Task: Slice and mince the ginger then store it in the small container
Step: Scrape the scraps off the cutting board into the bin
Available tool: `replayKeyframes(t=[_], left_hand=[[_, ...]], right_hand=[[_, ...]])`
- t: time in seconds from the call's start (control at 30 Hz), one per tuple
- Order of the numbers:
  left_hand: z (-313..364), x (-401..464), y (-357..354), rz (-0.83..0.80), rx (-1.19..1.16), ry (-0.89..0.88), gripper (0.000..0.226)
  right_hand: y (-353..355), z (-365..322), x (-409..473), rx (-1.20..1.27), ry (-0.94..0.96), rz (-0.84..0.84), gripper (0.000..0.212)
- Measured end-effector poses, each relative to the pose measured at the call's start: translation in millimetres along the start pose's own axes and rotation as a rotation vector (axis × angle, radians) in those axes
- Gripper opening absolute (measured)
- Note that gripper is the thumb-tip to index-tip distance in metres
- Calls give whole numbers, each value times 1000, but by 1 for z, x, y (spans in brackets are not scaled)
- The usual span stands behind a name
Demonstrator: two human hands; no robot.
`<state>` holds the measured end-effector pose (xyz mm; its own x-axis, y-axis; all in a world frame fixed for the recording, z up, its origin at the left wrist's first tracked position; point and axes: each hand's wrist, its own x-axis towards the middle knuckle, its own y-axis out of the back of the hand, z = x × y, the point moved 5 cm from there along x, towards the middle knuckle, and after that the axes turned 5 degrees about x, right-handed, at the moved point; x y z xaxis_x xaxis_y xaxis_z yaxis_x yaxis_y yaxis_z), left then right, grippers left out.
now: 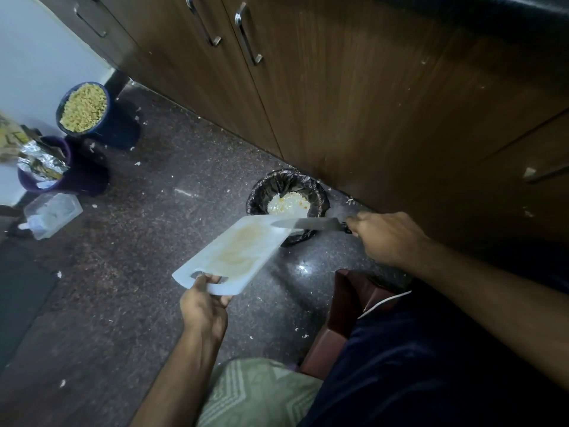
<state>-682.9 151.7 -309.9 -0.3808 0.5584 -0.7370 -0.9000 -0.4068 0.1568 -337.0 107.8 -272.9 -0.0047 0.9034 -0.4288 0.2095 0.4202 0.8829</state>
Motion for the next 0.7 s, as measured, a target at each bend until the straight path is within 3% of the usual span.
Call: replayKeyframes(t=[0.27, 0.47, 0.7], left_hand=[[16, -2, 1, 8, 14, 13, 25], [20, -1, 0, -15, 41, -12, 28], [27, -3, -7, -3, 40, -14, 25]], right_hand=[[-14, 20, 2, -90, -117, 46, 45], [-19, 4, 2, 9, 11, 23, 62], [-14, 4, 3, -55, -35, 59, 56]])
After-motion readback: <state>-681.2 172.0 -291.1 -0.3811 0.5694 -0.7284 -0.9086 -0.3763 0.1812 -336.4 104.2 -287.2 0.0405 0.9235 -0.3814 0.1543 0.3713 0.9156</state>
